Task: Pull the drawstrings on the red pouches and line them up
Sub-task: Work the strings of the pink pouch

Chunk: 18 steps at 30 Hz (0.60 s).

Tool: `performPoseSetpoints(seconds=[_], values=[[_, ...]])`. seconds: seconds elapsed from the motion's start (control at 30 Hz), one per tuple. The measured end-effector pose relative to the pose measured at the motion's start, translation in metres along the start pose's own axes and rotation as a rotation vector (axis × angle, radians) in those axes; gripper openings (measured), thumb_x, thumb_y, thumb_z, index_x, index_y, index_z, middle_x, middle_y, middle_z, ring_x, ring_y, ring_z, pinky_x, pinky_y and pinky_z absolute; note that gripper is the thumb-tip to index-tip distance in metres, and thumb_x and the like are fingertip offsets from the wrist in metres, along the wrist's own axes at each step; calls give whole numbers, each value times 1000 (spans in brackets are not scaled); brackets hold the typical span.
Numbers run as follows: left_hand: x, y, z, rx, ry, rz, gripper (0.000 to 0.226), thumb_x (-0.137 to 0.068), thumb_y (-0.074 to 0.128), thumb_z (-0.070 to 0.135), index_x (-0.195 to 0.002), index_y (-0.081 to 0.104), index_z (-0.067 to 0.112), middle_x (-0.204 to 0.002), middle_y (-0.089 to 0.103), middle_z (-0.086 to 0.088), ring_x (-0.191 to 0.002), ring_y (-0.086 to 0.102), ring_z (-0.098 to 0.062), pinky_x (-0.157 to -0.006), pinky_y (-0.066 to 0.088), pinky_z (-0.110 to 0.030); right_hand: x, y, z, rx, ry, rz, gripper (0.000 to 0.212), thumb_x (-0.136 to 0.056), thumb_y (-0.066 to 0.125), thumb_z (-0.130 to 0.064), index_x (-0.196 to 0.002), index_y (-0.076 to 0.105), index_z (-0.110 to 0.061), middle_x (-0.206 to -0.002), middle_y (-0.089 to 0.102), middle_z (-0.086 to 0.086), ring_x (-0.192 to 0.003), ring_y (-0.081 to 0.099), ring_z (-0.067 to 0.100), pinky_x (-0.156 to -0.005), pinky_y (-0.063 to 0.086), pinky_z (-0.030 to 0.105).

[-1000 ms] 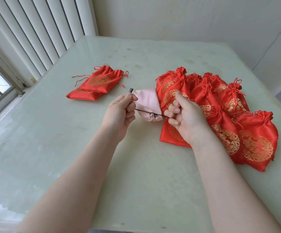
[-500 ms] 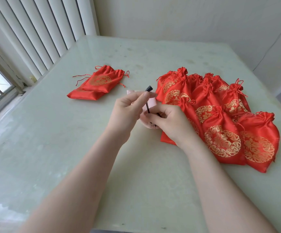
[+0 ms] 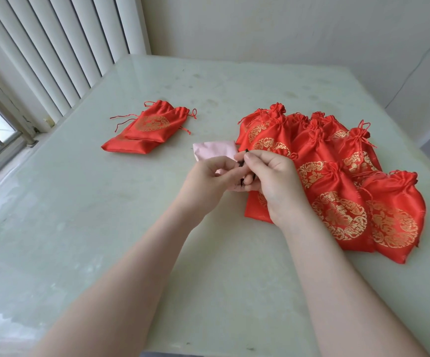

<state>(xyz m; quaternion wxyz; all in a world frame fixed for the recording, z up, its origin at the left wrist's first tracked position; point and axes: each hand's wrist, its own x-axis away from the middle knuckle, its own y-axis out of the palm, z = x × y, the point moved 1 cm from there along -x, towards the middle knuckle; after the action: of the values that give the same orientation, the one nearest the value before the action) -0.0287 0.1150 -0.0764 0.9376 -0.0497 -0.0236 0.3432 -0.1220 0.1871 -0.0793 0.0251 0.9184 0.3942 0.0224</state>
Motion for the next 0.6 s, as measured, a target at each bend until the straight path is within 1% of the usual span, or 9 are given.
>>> performPoseSetpoints(seconds=[0.07,0.17,0.23,0.3,0.37,0.43,0.53,0.57,0.6], values=[[-4,-4,-2,90,-56,15,20,-92,53,10,-73,58,9,-52,47,9,-43,36,-1,-47,28,-12,-3,-5,-1,-13,10,35,27,-94,42,-1,-85,65,-9,-61,46,1,-48,47,3,-52,52,23],[-9,-5,-7,166,-164,-12,28,-91,48,8,-64,54,14,-67,52,-2,-49,34,-9,-51,28,-21,-6,-10,2,-1,31,30,25,-95,40,1,-98,64,-5,-67,45,4,-49,47,1,-49,49,17],[-9,-3,-10,55,-182,-18,29,-89,48,8,-60,50,13,-63,48,-6,-49,35,-11,-52,27,-24,-6,-9,4,3,18,21,25,-96,40,1,-98,63,-8,-68,46,4,-49,49,0,-49,49,17],[-10,-2,-11,-76,-161,-3,29,-89,47,10,-60,48,14,-58,46,-2,-50,36,-13,-52,27,-27,-6,-10,3,59,-85,51,28,-95,42,0,-92,65,-17,-70,53,3,-56,54,2,-51,49,16],[-11,-5,-13,-187,-125,21,27,-88,47,16,-61,47,14,-60,45,-2,-55,36,-17,-55,26,-29,-5,-12,0,143,-205,84,28,-93,47,-2,-89,65,-24,-74,63,-2,-65,60,1,-56,47,14],[-12,-7,-14,-296,-83,17,27,-89,45,16,-62,46,12,-64,44,0,-59,37,-18,-56,28,-29,-4,-11,-2,201,-267,72,22,-92,51,-5,-91,65,-23,-81,69,-5,-69,61,-4,-62,45,12],[-11,-5,-14,-522,29,-32,31,-90,42,10,-59,42,14,-71,41,3,-61,39,-13,-53,30,-18,-3,-9,1,258,-299,62,13,-89,58,-9,-94,66,-19,-83,72,-4,-72,62,-1,-72,49,23],[-10,-4,-13,-575,64,-62,32,-90,42,10,-59,42,16,-73,42,3,-63,40,-12,-55,31,-18,-3,-8,2,269,-304,65,12,-87,60,-10,-93,66,-18,-82,72,-5,-71,62,-2,-73,50,23],[-9,-2,-13,-610,90,-102,30,-89,43,13,-60,42,16,-75,42,3,-65,40,-12,-60,33,-21,-2,-7,1,273,-311,61,10,-87,62,-10,-93,66,-17,-81,72,-5,-71,62,-4,-72,49,19]])
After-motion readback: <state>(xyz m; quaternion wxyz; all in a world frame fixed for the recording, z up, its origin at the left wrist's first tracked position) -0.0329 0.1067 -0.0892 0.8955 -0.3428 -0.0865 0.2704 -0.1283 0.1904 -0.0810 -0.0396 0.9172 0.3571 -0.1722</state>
